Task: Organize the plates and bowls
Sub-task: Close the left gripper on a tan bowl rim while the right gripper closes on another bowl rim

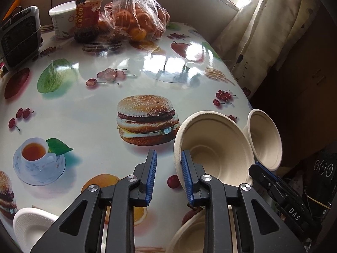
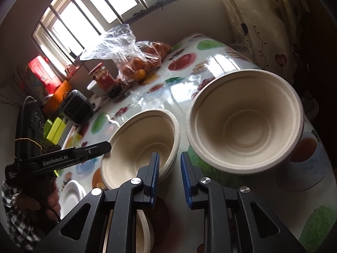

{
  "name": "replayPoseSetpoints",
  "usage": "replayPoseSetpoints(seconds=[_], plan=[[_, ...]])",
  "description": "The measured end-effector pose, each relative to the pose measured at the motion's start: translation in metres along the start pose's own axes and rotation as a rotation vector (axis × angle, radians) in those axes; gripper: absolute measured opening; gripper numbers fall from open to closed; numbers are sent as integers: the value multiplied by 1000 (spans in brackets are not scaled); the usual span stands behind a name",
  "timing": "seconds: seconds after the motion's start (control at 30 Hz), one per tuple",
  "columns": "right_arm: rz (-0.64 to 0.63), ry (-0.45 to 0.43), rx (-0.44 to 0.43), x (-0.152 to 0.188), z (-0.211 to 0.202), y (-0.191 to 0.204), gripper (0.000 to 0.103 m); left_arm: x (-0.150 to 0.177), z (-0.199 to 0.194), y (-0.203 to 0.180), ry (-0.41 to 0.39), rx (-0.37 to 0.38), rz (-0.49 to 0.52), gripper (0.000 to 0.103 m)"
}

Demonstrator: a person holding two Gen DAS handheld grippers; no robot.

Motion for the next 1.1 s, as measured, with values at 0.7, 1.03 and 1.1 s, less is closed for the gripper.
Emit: replayPoseSetpoints(seconds=[0.7,1.03,1.1], plan=[[0,-10,-4,-7,3,2,13,-2,1,-4,-6,-1,40,8],[4,-15,-1,-9,4,0,11,-2,-4,-6,-19,-6,45,8],[5,-15,-4,-9,4,1,11,-2,-4,-6,-20,-6,45,8]])
Point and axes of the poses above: each gripper's, at about its wrist camera, not at the fingertips, and z roughly the way its jaws point, y to its left, x to its underside, the point moved 3 cm from there along z, roughly the way its jaws point, and after that the axes turned 1 degree about z, right-handed, at the moved point
